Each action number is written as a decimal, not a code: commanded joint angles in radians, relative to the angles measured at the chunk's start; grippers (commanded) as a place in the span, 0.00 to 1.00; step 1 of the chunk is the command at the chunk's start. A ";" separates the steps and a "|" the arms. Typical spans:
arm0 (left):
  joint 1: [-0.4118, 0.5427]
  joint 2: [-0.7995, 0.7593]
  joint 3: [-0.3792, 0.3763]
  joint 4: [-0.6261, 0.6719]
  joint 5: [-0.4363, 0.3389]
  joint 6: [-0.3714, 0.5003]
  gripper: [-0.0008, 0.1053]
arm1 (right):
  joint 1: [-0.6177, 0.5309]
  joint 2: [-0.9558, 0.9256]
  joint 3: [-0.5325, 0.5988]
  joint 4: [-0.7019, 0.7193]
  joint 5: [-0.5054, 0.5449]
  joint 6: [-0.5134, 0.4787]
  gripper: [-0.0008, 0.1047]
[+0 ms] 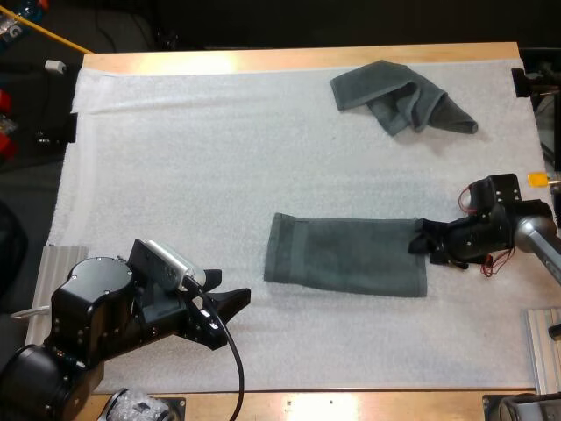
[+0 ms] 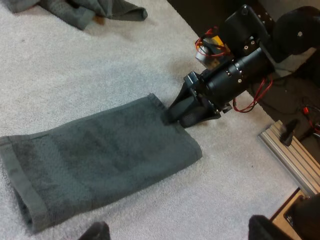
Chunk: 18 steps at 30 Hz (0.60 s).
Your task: Pick towel from pile, fold and stack
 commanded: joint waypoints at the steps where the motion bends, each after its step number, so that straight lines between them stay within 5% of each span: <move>1: -0.001 0.001 -0.004 0.002 0.006 -0.010 0.53 | 0.009 0.011 -0.001 -0.009 -0.024 0.005 0.50; 15: -0.001 0.001 -0.004 0.002 0.006 -0.010 0.53 | 0.136 0.062 -0.001 -0.047 -0.021 0.056 0.50; 18: -0.001 0.001 -0.004 0.002 0.006 -0.010 0.53 | 0.136 0.062 -0.001 -0.038 0.008 0.070 0.42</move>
